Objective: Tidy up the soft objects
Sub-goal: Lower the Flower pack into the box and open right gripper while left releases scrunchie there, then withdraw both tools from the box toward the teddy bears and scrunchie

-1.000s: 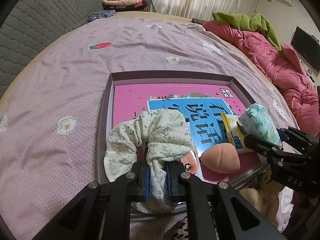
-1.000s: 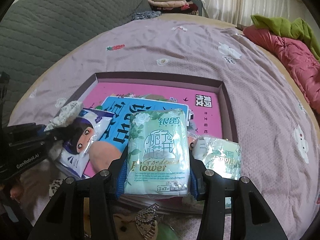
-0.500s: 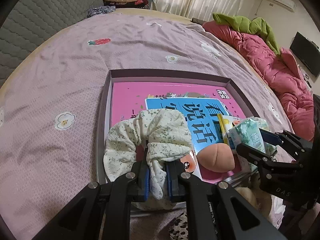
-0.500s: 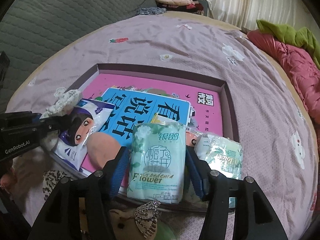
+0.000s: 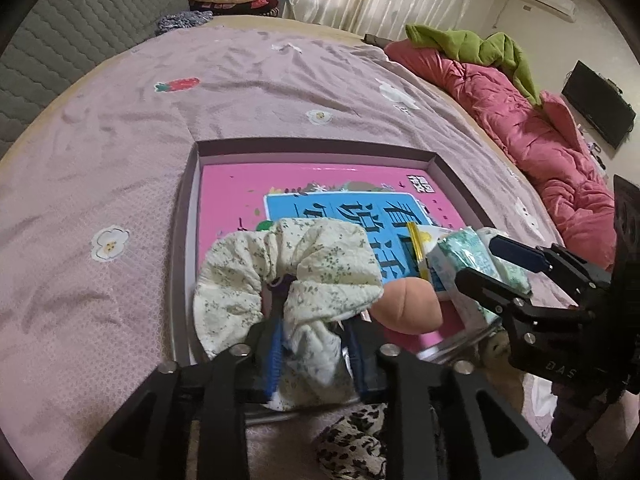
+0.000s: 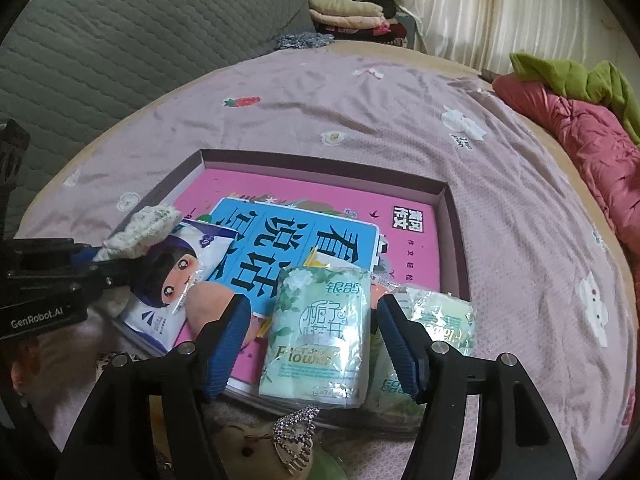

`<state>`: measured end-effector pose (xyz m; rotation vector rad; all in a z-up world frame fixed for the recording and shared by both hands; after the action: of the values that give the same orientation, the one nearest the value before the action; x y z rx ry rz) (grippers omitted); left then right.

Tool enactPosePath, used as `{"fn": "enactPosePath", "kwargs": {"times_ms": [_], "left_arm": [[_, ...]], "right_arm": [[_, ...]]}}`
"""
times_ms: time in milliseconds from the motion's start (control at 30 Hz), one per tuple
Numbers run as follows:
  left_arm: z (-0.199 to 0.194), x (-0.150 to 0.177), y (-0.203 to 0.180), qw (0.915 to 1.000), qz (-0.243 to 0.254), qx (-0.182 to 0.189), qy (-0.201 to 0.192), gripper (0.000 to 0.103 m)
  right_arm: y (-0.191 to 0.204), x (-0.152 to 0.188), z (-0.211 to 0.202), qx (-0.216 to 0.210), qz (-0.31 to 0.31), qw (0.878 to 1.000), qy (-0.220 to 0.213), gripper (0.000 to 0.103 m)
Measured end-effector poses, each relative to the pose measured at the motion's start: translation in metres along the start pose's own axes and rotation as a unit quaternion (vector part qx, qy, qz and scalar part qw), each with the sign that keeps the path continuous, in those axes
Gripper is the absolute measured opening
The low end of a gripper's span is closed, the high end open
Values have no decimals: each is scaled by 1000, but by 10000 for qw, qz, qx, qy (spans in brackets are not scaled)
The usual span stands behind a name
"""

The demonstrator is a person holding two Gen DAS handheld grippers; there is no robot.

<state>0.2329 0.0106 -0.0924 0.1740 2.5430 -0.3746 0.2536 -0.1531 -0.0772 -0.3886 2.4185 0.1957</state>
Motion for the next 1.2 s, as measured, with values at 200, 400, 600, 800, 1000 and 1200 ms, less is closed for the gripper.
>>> {"fn": "enactPosePath", "kwargs": {"times_ms": [200,400,600,800,1000,1200], "left_arm": [[0,1,-2,10000,-11,39,9,41],[-4,0,-4,9999,42,51,-99,53],[-10,-3,-6,9997,103,35,-213,54],[-16,-3,-3,9995,57,31,-308,54],[-21,-5,-3,9993,39,16,-371,54],[-30,-7,0,9985,-19,-25,-549,54]], "right_arm": [[1,-2,-3,15,-32,9999,-109,68],[2,-2,-5,0,-47,9999,-158,68],[3,-5,-10,-128,17,9995,-277,69],[3,-5,-9,-148,40,9995,-266,69],[5,-6,-11,-184,21,9992,-341,73],[8,-10,-18,-226,-44,9984,-524,74]]}}
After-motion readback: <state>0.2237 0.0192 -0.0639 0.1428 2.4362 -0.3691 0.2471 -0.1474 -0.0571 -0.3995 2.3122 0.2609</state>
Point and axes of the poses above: each gripper's, at about its wrist camera, not at the fingertips, and z roughly the way its jaws point, y to its left, x to its underside, the point moved 5 cm from there along z, roughly the way its jaws point, and after that the axes turned 3 degrees about z, right-handed, at the moved point
